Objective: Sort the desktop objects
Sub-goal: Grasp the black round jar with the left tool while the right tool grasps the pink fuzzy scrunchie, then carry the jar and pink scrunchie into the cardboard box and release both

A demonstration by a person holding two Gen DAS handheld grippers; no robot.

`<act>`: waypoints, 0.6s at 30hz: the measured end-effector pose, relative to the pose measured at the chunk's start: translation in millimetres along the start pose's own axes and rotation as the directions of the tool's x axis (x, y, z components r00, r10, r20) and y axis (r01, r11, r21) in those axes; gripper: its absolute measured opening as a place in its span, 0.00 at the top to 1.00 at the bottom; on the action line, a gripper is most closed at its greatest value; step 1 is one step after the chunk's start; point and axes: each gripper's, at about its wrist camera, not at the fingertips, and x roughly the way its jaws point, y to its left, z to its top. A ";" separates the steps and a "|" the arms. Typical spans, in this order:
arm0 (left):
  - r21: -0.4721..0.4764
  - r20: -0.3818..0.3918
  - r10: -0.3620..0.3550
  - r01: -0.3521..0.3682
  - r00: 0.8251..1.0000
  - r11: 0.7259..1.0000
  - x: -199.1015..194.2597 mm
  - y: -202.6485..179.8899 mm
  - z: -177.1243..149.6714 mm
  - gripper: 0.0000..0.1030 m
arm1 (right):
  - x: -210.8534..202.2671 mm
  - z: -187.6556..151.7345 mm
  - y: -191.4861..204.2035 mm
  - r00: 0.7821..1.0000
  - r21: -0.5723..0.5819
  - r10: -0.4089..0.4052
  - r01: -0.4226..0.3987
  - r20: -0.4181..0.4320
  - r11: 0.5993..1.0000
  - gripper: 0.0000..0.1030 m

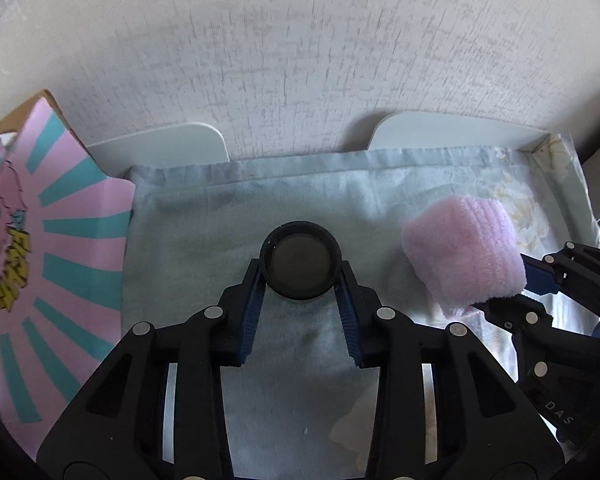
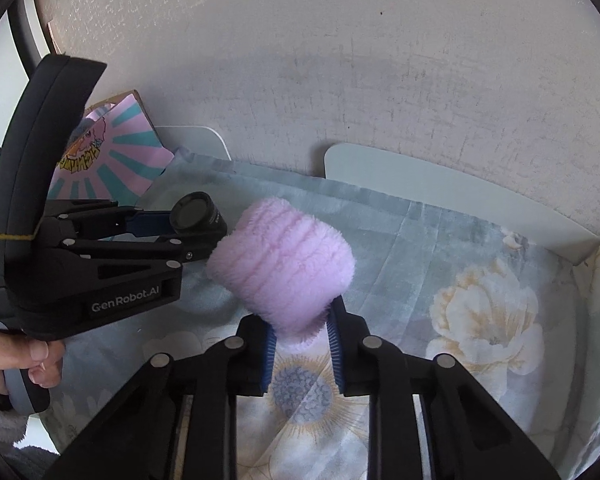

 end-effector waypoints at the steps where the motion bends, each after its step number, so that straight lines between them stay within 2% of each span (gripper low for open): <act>1: -0.002 0.001 -0.002 0.002 1.000 1.000 -3.7 0.1 0.6 0.69 | -0.4 0.6 0.4 1.000 0.001 -0.002 0.002 0.001 1.000 0.80; 6: -0.013 0.011 -0.023 0.023 1.000 1.000 -30.4 1.9 7.4 0.69 | -15.1 6.5 -0.9 1.000 0.027 0.005 -0.005 0.006 1.000 0.80; 9: -0.006 0.010 -0.030 0.030 0.999 1.000 -53.5 -10.9 12.5 0.69 | -28.1 13.3 0.9 1.000 0.027 -0.008 0.008 0.000 1.000 0.80; 18: -0.024 0.034 -0.044 0.045 0.998 0.999 -120.3 10.1 16.3 0.69 | -74.4 40.8 16.3 0.999 0.004 -0.033 0.033 0.007 0.999 0.80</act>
